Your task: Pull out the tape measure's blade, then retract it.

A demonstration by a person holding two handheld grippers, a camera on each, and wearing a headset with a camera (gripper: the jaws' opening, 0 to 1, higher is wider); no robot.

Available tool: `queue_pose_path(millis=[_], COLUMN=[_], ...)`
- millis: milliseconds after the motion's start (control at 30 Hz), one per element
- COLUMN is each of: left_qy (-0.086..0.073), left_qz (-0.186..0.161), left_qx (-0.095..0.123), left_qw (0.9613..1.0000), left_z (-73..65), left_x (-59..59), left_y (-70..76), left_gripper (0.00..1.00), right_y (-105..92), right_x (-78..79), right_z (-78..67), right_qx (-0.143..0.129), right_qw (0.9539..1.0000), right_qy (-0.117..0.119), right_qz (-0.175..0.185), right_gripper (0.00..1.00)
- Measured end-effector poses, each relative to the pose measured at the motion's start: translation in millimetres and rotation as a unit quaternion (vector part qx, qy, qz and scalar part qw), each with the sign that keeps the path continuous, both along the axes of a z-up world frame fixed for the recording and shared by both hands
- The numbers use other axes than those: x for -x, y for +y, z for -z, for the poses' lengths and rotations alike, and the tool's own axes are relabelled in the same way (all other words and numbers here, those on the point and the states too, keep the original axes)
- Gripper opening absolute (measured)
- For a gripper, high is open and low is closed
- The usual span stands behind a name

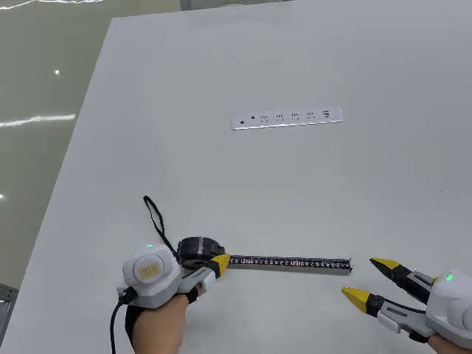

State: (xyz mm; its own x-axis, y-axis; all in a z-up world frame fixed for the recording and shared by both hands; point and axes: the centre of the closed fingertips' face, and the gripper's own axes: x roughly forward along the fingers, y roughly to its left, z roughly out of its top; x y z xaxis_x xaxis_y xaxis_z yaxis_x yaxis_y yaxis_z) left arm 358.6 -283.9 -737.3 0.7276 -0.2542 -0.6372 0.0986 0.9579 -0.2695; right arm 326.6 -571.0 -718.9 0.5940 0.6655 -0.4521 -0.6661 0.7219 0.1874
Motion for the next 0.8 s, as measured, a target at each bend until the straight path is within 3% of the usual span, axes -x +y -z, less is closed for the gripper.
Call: queue_pose_path(millis=[600, 800], left_qy=[-0.001, 0.002], left_qz=[-0.016, -0.018], left_qx=[-0.001, -0.014], left_qw=[0.9999, 0.9997], left_z=[0.5, 2.7], left_x=[-6.9, -9.0], left_y=[-2.0, -2.9], left_gripper=[0.70, 0.70], right_y=[-3.7, -4.0], right_x=[-4.2, -3.5], right_z=[7.0, 7.9], right_qx=[0.003, 0.003], right_qw=[0.9999, 0.9999], right_qy=[0.006, 0.009], right_qz=[-0.007, -0.006], right_gripper=[0.50, 0.50])
